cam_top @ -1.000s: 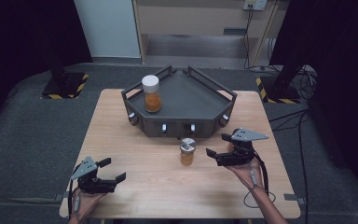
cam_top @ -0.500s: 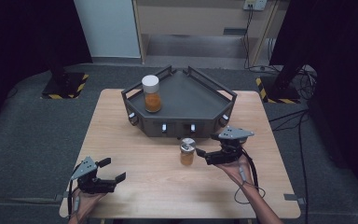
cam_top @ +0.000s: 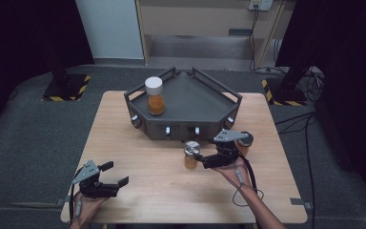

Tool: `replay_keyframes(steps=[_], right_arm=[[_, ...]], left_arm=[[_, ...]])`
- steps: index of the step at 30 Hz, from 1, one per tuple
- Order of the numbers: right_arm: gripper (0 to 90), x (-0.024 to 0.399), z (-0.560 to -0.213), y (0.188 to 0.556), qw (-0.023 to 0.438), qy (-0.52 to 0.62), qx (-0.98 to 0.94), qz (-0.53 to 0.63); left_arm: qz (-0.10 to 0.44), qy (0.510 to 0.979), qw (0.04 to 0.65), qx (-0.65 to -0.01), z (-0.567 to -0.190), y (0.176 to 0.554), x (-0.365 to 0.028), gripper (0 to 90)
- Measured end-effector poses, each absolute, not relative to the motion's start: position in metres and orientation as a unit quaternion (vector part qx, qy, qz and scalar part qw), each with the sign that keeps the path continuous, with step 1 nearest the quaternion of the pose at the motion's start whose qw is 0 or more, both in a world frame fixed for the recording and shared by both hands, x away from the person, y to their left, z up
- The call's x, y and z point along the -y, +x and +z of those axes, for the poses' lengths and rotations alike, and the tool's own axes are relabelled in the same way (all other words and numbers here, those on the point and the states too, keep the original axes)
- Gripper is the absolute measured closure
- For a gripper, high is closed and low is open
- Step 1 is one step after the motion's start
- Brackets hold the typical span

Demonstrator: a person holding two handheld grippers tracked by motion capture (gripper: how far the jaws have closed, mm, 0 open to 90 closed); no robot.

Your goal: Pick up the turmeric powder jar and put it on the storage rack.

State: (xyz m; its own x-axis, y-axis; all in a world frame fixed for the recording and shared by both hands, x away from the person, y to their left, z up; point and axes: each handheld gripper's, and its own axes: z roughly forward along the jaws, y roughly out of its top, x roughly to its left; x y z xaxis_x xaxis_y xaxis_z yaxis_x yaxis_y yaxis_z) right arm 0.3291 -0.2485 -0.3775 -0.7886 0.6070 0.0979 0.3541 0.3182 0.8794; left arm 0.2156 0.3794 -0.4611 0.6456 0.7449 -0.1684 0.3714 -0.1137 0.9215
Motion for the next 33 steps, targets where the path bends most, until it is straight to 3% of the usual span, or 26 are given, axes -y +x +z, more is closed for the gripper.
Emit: replay_keyframes(steps=[24, 33], right_arm=[[15.9, 0.215, -0.397, 0.35, 0.12, 0.303, -0.818, 0.475], [25.1, 0.208, -0.406, 0.352, 0.128, 0.299, -0.817, 0.475]], left_arm=[[0.172, 0.726, 0.543, -0.384, -0.461, 0.216, -0.379, 5.1], [0.172, 0.727, 0.542, -0.385, -0.461, 0.215, -0.379, 5.1]])
